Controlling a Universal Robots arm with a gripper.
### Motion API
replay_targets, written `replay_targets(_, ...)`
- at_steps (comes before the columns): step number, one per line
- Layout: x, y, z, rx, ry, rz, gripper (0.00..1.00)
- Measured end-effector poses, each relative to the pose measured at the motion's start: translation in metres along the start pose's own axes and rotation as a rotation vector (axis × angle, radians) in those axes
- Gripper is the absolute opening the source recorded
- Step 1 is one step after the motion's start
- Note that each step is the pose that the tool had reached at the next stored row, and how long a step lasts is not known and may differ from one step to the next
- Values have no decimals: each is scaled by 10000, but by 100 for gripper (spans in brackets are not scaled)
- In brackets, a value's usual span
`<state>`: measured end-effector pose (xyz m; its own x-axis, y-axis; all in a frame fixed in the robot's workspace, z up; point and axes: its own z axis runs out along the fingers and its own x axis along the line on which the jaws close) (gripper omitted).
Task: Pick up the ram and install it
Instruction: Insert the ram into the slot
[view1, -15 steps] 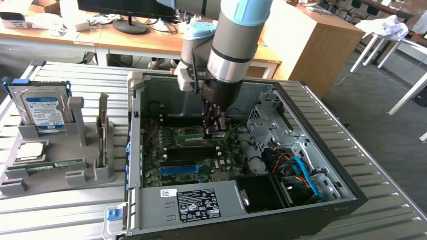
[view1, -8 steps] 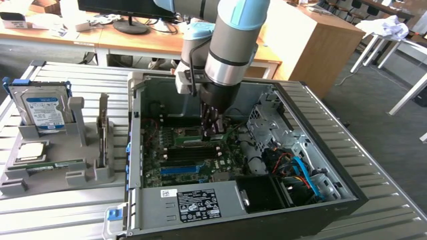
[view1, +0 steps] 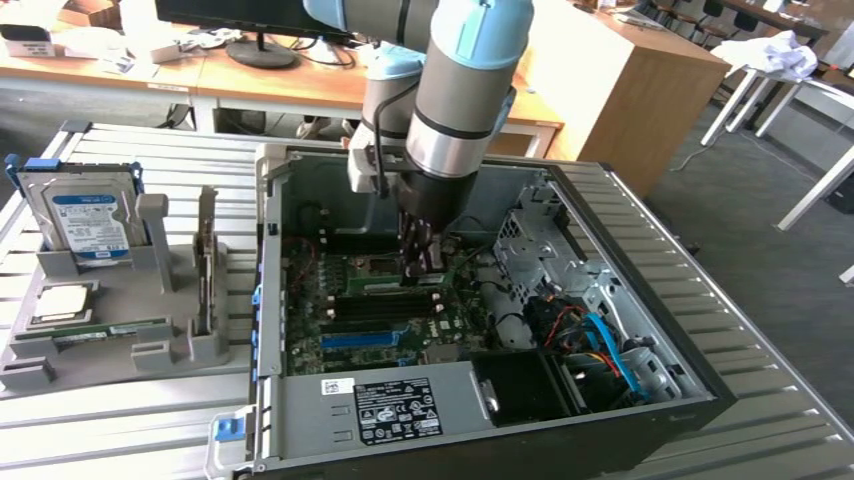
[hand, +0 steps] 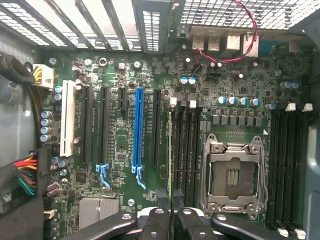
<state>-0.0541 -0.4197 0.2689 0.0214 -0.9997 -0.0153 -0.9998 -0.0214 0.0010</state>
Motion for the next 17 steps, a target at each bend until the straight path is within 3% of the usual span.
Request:
replay_targets(12,1,9,68,11,4,725,13)
replay_targets(17,1,11,101,12,5,796,13)
